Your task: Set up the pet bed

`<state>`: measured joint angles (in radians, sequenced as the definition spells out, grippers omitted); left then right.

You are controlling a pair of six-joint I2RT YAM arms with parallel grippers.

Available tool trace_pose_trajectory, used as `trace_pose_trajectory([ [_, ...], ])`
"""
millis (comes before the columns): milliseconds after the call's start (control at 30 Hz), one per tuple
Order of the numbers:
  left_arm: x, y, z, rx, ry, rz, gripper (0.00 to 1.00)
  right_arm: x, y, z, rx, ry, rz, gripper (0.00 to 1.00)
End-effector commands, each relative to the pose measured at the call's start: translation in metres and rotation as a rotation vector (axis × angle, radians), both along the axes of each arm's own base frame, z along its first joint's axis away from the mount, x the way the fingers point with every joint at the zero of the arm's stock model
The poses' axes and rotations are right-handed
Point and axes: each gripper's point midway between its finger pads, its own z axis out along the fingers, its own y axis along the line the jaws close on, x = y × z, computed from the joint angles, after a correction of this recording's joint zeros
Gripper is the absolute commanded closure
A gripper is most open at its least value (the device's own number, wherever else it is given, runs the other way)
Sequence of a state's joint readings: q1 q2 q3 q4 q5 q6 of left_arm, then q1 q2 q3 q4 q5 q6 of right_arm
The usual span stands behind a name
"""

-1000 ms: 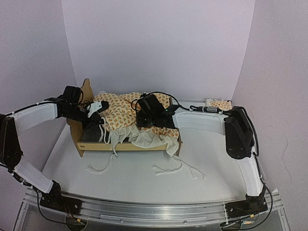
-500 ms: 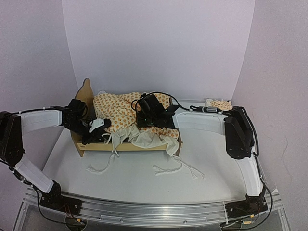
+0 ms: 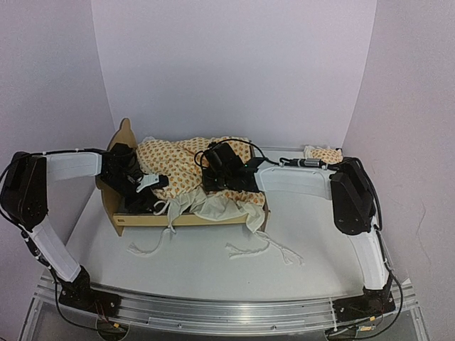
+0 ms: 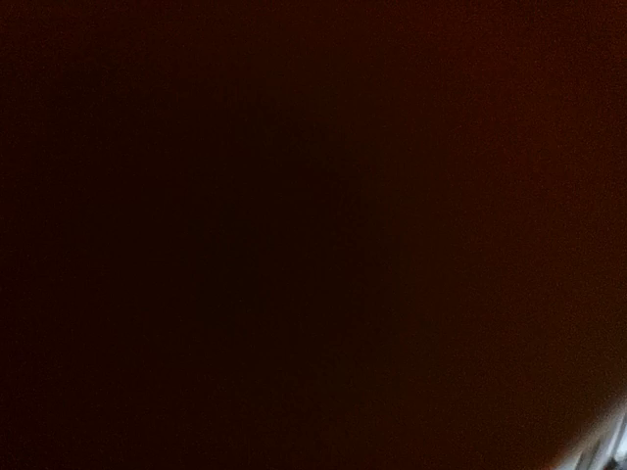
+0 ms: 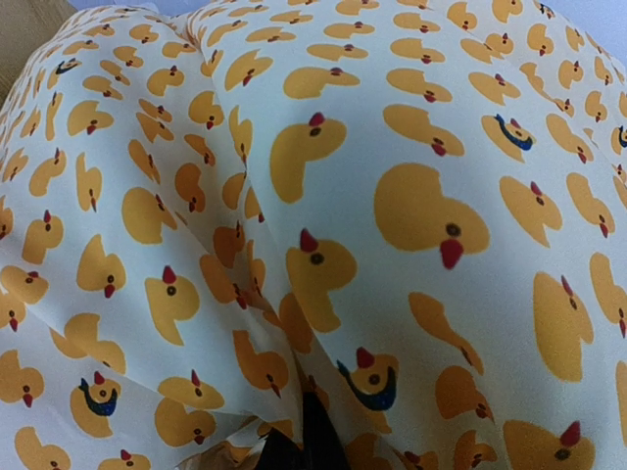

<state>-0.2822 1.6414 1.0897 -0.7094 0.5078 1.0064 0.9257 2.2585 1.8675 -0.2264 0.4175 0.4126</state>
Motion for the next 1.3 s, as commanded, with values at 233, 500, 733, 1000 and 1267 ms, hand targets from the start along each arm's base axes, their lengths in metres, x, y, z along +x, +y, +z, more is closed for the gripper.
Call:
trace_pose_trajectory([
  [233,-0.055,-0.024,0.05,-0.14,0.332,-0.144,0.28,0.001,-0.004,0.03,0.043,-0.031,-0.007,1.0],
  [500,-0.05,-0.029,0.071,-0.12,0.238,-0.154,0.25,0.0,-0.006,0.03,0.038,-0.033,-0.006,1.0],
  [733,-0.042,-0.004,0.024,0.106,0.112,-0.102,0.26,-0.001,-0.004,0.031,0.049,-0.028,0.004,1.0],
  [1000,-0.048,0.0,-0.011,0.193,0.099,-0.15,0.26,-0.004,-0.005,0.029,0.053,-0.017,0.005,1.0],
  [1267,-0.093,-0.017,0.029,0.045,0.161,-0.321,0.71,-0.004,-0.009,0.028,0.049,-0.021,-0.01,1.0],
])
